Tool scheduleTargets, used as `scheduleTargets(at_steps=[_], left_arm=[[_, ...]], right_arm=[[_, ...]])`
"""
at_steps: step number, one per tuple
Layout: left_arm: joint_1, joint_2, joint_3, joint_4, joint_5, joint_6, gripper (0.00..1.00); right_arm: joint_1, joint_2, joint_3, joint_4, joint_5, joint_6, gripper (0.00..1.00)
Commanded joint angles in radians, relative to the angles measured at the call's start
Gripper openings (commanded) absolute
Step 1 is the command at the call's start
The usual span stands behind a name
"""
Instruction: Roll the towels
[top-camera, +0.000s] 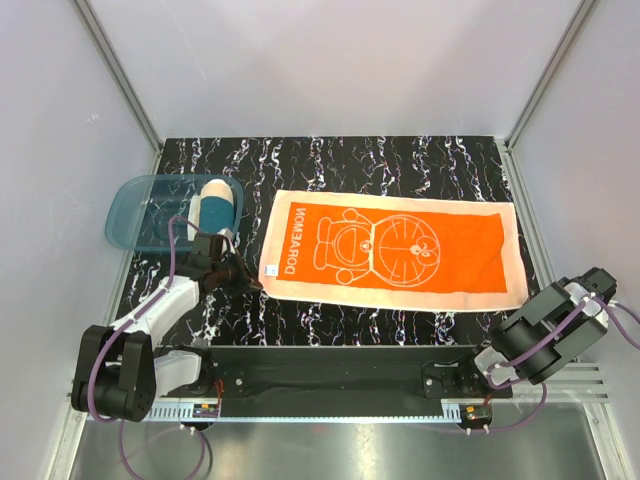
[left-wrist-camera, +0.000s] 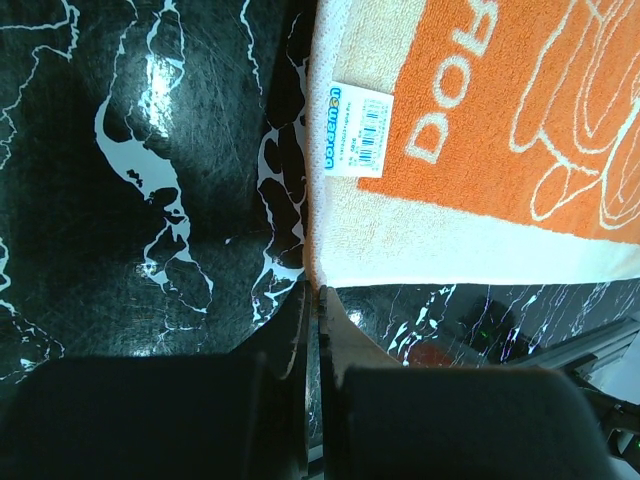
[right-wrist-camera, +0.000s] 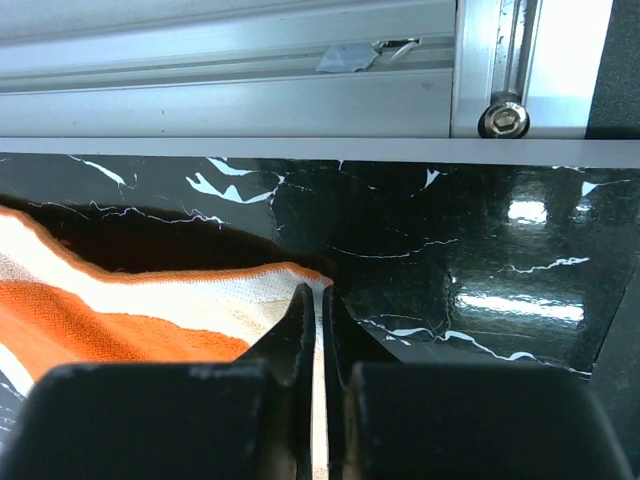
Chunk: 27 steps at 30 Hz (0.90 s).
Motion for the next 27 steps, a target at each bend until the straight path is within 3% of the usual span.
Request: scheduleTargets(at_steps=[1,11,20,27], left_arm=[[0.004,-0.022,0.046,0.015,-0.019,0.018,0.00],[0.004,-0.157,0.066,-0.060,-0.088,0.019,0.00],[0.004,-0.244,0.104,-0.178,-0.114,0.024,0.00],[0.004,-0.350,0.104,-0.259,-0.105,-0.017,0.00]], right_arm=[[-0.003,-0.015,0.006,0.008,-0.031,-0.013,0.00],[-0.003,-0.199,0.083,-0.154,-0.121,-0.011,0.00],[-0.003,-0.330,0.078,-0.202,-0.222,0.050,0.00],[-0.003,-0.320,0.192,-0.318,-0.212,0.016,0.00]])
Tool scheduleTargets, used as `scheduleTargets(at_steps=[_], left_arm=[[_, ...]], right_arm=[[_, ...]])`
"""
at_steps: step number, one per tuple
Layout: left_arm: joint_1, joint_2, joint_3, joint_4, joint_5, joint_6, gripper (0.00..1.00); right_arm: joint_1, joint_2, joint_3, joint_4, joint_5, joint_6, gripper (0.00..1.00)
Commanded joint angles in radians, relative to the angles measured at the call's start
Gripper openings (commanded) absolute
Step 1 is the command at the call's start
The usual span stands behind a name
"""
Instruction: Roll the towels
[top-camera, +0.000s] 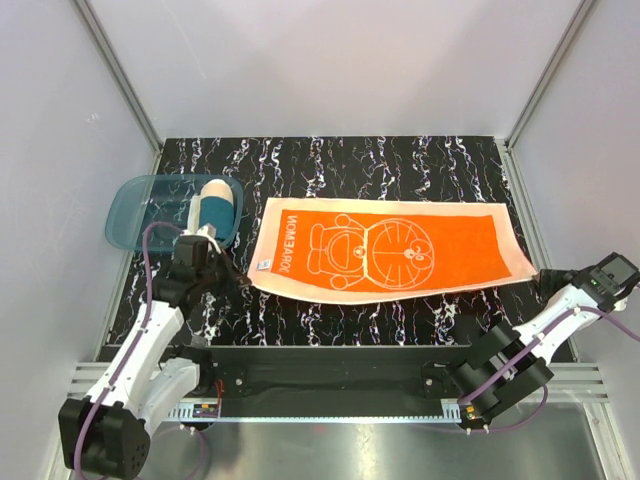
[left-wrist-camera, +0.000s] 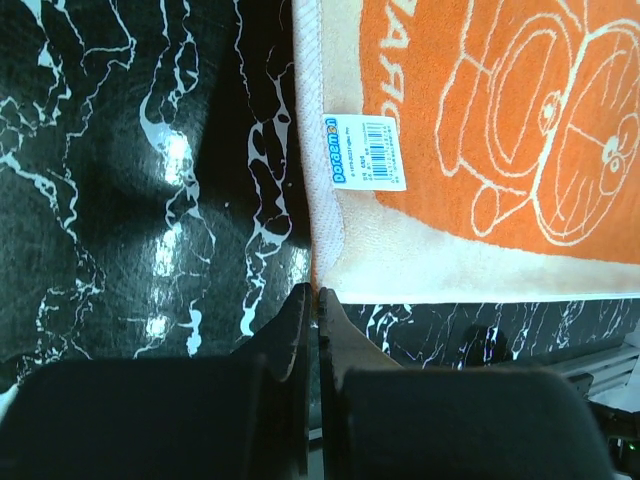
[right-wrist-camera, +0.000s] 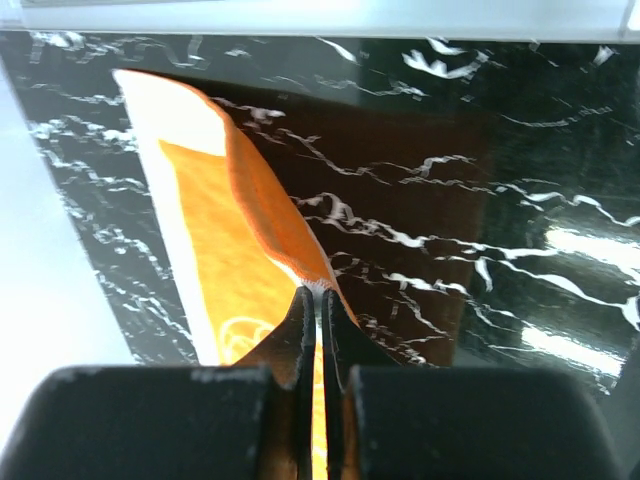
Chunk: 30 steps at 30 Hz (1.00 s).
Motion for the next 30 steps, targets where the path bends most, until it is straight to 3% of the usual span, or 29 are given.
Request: scheduleTargets(at_steps=[1,5,12,19,30], left_arm=[[0.004,-0.055,0.048,-0.044,-0.005,-0.022,0.00],[0.004,-0.054,0.079,-0.052,-0.040,-0.010,0.00],[0.004,0.136,0.201,0.017,-0.034,0.014,0.00],[0.017,0.331,0.372,0.050,-0.057,0.048,0.00],[0.056,0.615,0.577,0.077,-0.043,0.047,0.00]], right_arm=[[-0.002,0.010,0.055,-0.053,-0.028,-0.012,0.00],[-0.002,0.029,0.015,0.010,-0.055,-0.007,0.00],[0.021,0.178,0.100,0.067,-0.101,0.015,0.00],[0.223,0.266,0.219,0.090,-0.003,0.082,0.00],[0.334,0.480,0.426,0.122,0.052,0.082,0.00]])
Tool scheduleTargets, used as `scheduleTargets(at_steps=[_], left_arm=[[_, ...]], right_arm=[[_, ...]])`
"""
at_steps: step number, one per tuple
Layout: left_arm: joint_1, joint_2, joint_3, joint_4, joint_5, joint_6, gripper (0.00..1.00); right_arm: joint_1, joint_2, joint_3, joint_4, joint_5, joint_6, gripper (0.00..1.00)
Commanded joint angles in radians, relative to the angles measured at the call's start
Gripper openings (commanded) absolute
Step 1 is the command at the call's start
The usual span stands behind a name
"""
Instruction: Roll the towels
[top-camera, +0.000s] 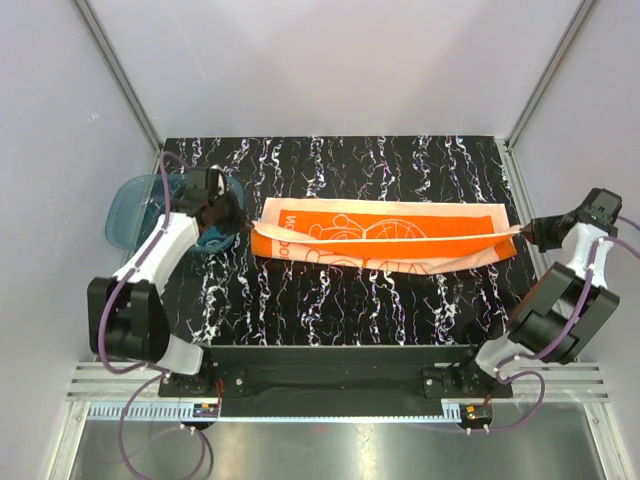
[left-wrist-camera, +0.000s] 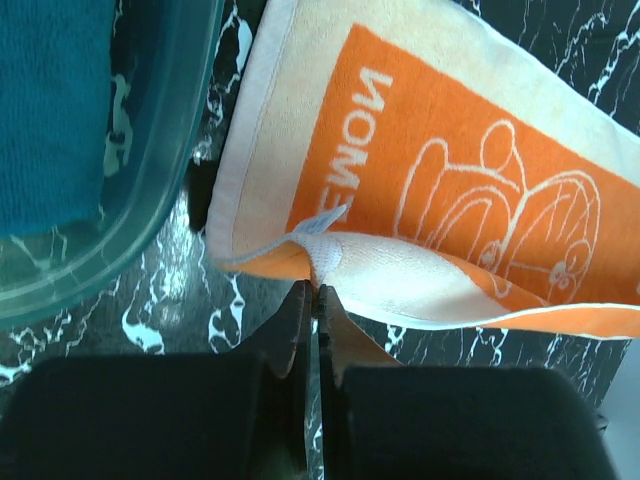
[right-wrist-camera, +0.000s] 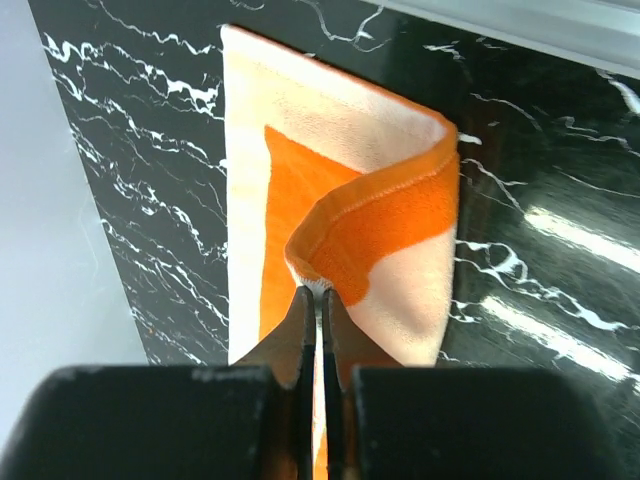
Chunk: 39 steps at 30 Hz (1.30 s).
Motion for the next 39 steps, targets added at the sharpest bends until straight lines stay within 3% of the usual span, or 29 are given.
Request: scheduleTargets(at_steps=[1,20,39], left_arm=[[0.010,0.059,0.083,0.059,-0.015,0.009,0.00],[0.013,0.421,0.437,-0.030,-0.032,0.081,0.00],[0.028,0.588,0.632,-0.073,-0.053,0.105,0.00]], right_arm=[[0.035,0.061,0.093,0.027,0.035,0.008,0.00],[0.104,0.296,0.267,0.059,0.058,0.035,0.00],[0.151,0.423,0.391,0.104,0.041,0.074,0.00]])
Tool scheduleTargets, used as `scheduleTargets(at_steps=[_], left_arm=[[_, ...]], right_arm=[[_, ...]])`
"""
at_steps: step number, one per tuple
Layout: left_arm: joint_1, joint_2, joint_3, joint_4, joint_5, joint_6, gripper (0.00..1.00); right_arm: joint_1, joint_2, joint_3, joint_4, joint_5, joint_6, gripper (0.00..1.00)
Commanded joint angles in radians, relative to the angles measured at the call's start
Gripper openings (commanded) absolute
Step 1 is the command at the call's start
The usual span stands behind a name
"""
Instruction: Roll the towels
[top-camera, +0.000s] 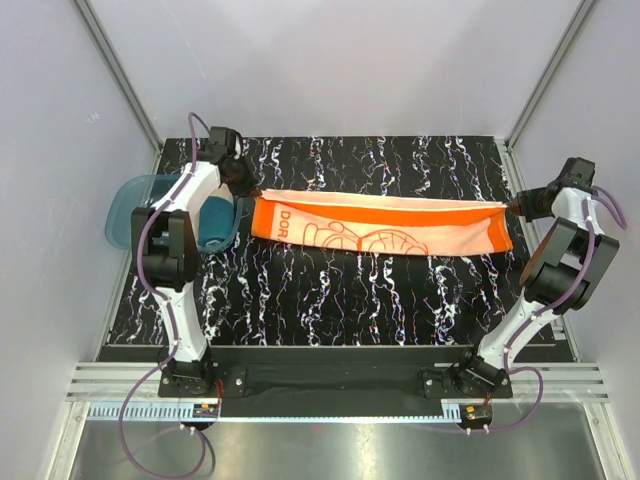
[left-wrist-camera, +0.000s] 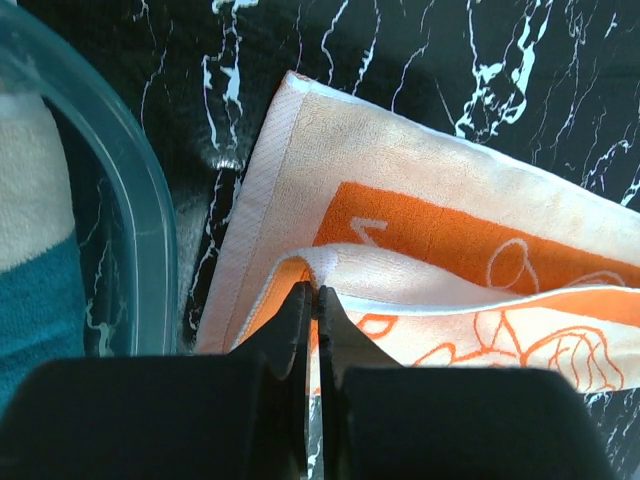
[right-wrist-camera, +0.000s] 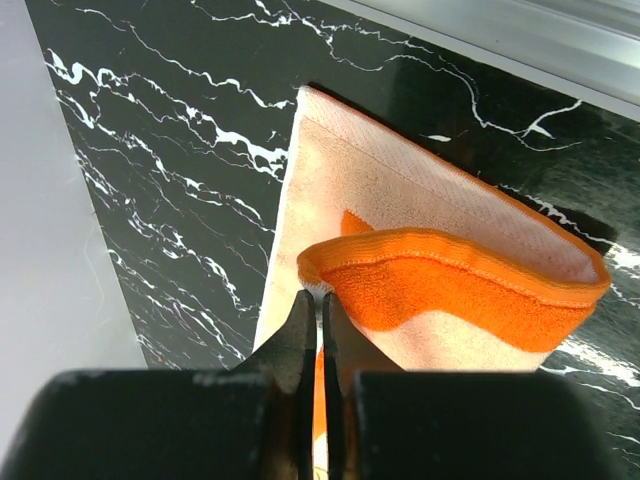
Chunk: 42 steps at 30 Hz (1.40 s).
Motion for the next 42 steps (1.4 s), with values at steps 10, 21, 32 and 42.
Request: scheduleTargets(at_steps=[10,21,32,42], left_arm=[[0.053,0.084,0.128,-0.003,-0.033,0.029,0.00],[0.062,0.223,0.271,-0.005,-0.006,0.000,0.00],[0.061,0.274,0.409,-0.026,-0.002,0.025,0.66],[0.054,0.125,0.372,-0.044,0.015,0.046,0.86]], right_arm=[[0.009,0.065,0.077,0.081,0.020,0.023,0.00],[0.036,0.175,0.134,0.130,0.017,0.055,0.00],[0.041,0.183,0.105,0.145,0.053,0.043,0.85],[0.041,-0.040,-0.042,0.058,0.187,-0.052,1.00]])
